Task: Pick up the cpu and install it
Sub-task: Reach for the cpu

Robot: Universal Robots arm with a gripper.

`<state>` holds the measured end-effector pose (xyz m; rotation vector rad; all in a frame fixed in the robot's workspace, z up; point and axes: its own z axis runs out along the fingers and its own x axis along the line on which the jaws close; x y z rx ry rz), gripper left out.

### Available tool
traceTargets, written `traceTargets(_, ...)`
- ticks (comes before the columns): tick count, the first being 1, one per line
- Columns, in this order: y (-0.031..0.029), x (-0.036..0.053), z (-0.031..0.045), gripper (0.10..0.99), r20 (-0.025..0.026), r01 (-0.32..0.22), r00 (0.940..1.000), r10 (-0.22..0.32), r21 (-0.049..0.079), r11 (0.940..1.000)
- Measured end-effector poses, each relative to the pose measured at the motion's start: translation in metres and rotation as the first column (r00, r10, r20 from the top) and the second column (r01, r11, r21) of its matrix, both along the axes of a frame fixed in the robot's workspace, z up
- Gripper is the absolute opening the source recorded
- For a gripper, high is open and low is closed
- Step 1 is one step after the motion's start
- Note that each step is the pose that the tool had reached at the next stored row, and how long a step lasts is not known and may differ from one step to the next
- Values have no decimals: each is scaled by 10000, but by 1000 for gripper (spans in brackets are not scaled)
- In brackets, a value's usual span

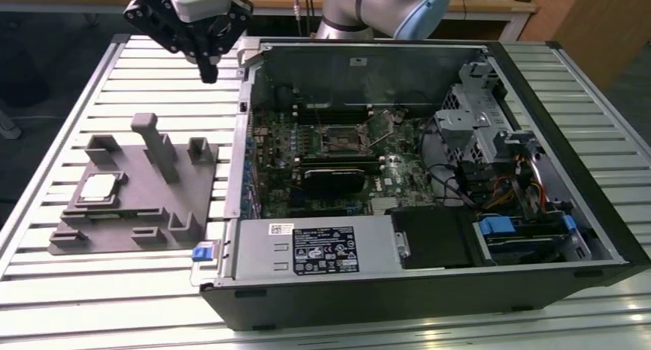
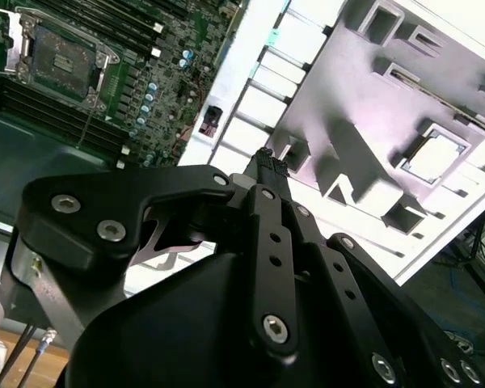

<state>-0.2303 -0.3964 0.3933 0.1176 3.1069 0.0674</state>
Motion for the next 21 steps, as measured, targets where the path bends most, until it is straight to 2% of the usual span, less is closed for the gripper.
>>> traceTargets(21,0,-302,0,106,14,0,10000,0,0,10000)
